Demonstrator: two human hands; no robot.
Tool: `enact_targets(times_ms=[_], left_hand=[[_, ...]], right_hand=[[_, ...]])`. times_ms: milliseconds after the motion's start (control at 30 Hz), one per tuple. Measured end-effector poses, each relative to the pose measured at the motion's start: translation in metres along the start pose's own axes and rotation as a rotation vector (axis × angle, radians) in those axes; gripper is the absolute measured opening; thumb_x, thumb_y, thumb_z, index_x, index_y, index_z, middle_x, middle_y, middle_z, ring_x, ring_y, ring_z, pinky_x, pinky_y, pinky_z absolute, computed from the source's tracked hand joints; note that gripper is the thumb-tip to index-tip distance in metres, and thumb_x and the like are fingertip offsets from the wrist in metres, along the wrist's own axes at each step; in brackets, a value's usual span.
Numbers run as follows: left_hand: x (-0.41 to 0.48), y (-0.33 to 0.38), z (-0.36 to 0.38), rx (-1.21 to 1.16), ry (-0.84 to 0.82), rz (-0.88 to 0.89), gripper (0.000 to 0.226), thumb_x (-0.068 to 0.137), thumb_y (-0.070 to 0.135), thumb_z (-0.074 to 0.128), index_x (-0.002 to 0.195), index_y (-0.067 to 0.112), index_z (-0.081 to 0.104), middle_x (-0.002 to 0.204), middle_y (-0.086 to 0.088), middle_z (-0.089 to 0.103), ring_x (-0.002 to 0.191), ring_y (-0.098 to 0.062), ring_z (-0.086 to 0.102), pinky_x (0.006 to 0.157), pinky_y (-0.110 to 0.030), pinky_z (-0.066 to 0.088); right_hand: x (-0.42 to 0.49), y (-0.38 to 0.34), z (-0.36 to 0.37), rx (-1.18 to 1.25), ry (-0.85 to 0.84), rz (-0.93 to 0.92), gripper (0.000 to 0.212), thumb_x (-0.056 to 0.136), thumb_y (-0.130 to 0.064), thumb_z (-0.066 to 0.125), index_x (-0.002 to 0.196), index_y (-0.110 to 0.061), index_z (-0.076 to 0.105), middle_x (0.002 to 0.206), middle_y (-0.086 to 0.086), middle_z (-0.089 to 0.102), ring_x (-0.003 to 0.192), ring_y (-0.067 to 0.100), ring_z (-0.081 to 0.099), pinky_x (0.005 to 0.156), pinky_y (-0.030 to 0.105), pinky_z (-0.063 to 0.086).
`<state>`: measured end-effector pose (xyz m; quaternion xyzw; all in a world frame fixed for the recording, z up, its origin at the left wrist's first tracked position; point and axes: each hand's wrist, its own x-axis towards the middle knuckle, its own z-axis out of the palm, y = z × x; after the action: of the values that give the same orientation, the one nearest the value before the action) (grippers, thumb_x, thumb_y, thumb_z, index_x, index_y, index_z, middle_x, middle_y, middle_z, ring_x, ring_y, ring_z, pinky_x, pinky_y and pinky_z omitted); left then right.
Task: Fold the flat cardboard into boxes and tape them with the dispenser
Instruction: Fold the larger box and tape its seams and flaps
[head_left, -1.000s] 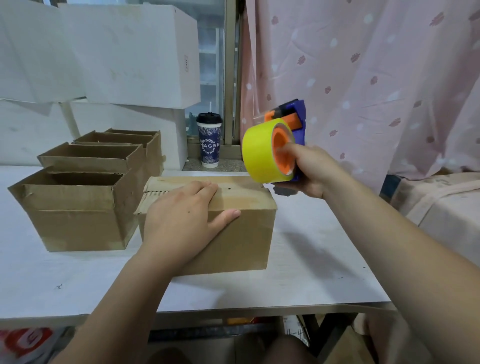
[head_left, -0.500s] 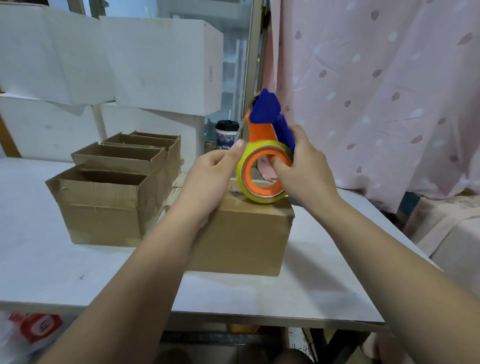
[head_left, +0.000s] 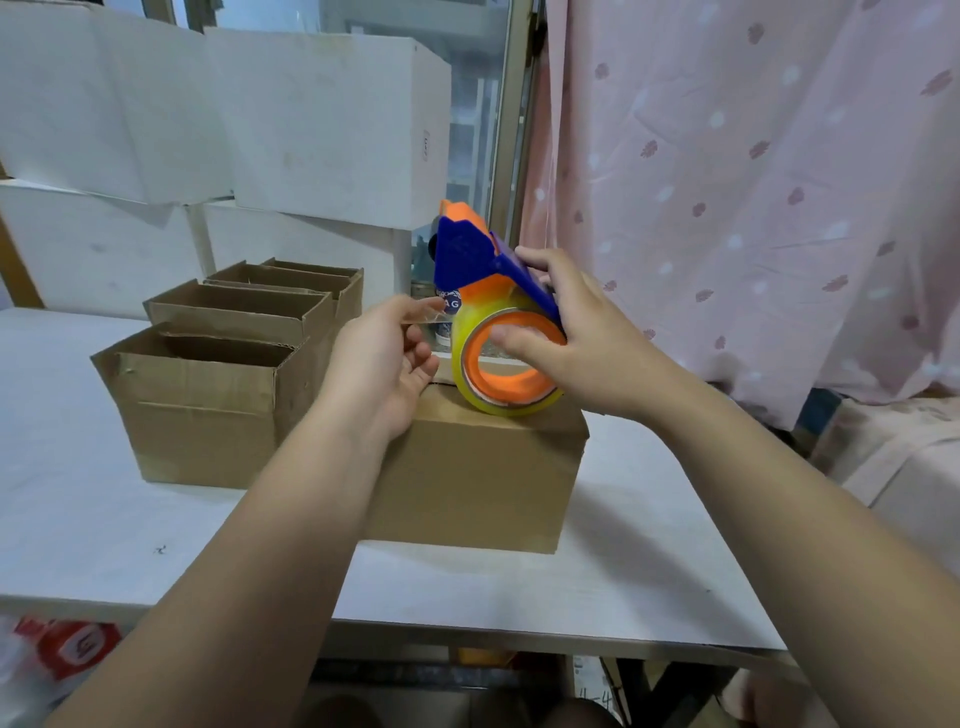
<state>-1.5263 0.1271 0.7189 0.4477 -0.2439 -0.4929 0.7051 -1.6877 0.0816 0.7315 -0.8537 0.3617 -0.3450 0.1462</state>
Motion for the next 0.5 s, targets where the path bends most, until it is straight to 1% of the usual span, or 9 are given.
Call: enact_targets(times_ms=[33, 133, 200, 267, 333, 400, 433, 500], left_hand=[[0.001, 0.001, -0.003, -0.033, -0.013, -0.021, 0.023, 0.091, 0.011, 0.049, 0.105, 0.009, 0.067, 0.074, 0.0, 0.042, 0.068, -0.009, 0.044, 0.067, -0.021, 0.046], [0.003, 0.001, -0.011, -0.08, -0.011, -0.027, 0.02, 0.092, 0.007, 0.05, 0.105, 0.009, 0.066, 0.082, -0.002, 0.052, 0.076, -0.01, 0.054, 0.072, -0.023, 0.049], [0.004, 0.002, -0.015, -0.102, 0.001, -0.016, 0.023, 0.091, 0.005, 0.054, 0.112, 0.009, 0.063, 0.084, -0.004, 0.058, 0.078, -0.012, 0.058, 0.071, -0.024, 0.05], [0.006, 0.005, -0.02, -0.095, 0.006, -0.001, 0.032, 0.09, 0.0, 0.055, 0.12, 0.011, 0.056, 0.088, -0.006, 0.061, 0.079, -0.015, 0.062, 0.068, -0.027, 0.052], [0.008, 0.008, -0.025, -0.034, -0.004, 0.03, 0.044, 0.088, -0.004, 0.057, 0.125, 0.017, 0.049, 0.095, -0.008, 0.062, 0.08, -0.017, 0.063, 0.066, -0.029, 0.054], [0.009, 0.01, -0.029, 0.085, -0.011, 0.081, 0.054, 0.086, -0.005, 0.059, 0.129, 0.024, 0.043, 0.1, -0.009, 0.061, 0.079, -0.016, 0.062, 0.067, -0.031, 0.057], [0.009, 0.01, -0.031, 0.152, -0.011, 0.115, 0.057, 0.087, -0.004, 0.06, 0.131, 0.026, 0.04, 0.099, -0.009, 0.061, 0.077, -0.015, 0.061, 0.068, -0.031, 0.057], [0.009, 0.012, -0.036, 0.267, 0.004, 0.175, 0.062, 0.087, -0.001, 0.061, 0.134, 0.029, 0.035, 0.097, -0.008, 0.06, 0.074, -0.014, 0.059, 0.068, -0.03, 0.058]], right_hand=[[0.0, 0.0, -0.001, 0.027, -0.014, -0.012, 0.06, 0.084, -0.052, 0.057, 0.136, -0.037, 0.031, 0.129, -0.002, 0.045, 0.116, 0.014, 0.045, 0.098, 0.036, 0.041], [0.001, 0.004, -0.002, 0.011, -0.024, -0.051, 0.054, 0.094, -0.041, 0.053, 0.141, -0.03, 0.03, 0.129, -0.001, 0.045, 0.116, 0.015, 0.045, 0.099, 0.035, 0.04], [0.003, 0.007, -0.001, 0.004, -0.02, -0.064, 0.052, 0.096, -0.036, 0.051, 0.142, -0.026, 0.03, 0.128, 0.0, 0.045, 0.115, 0.016, 0.045, 0.095, 0.029, 0.038], [0.004, 0.01, 0.001, 0.006, 0.007, -0.084, 0.049, 0.097, -0.032, 0.051, 0.142, -0.024, 0.032, 0.123, -0.002, 0.047, 0.111, 0.015, 0.047, 0.088, 0.02, 0.036], [0.003, 0.012, 0.004, 0.02, 0.05, -0.118, 0.046, 0.097, -0.034, 0.05, 0.139, -0.029, 0.033, 0.115, -0.01, 0.047, 0.106, 0.01, 0.047, 0.083, 0.013, 0.033], [0.0, 0.013, 0.008, 0.063, 0.086, -0.149, 0.046, 0.092, -0.042, 0.049, 0.134, -0.039, 0.03, 0.111, -0.02, 0.045, 0.1, 0.003, 0.047, 0.08, 0.008, 0.033], [-0.002, 0.015, 0.011, 0.104, 0.102, -0.152, 0.047, 0.091, -0.043, 0.049, 0.133, -0.042, 0.028, 0.113, -0.021, 0.046, 0.101, 0.002, 0.048, 0.081, 0.008, 0.035], [-0.005, 0.019, 0.017, 0.235, 0.135, -0.126, 0.052, 0.092, -0.041, 0.054, 0.136, -0.04, 0.026, 0.126, -0.013, 0.048, 0.11, 0.005, 0.051, 0.088, 0.011, 0.04]])
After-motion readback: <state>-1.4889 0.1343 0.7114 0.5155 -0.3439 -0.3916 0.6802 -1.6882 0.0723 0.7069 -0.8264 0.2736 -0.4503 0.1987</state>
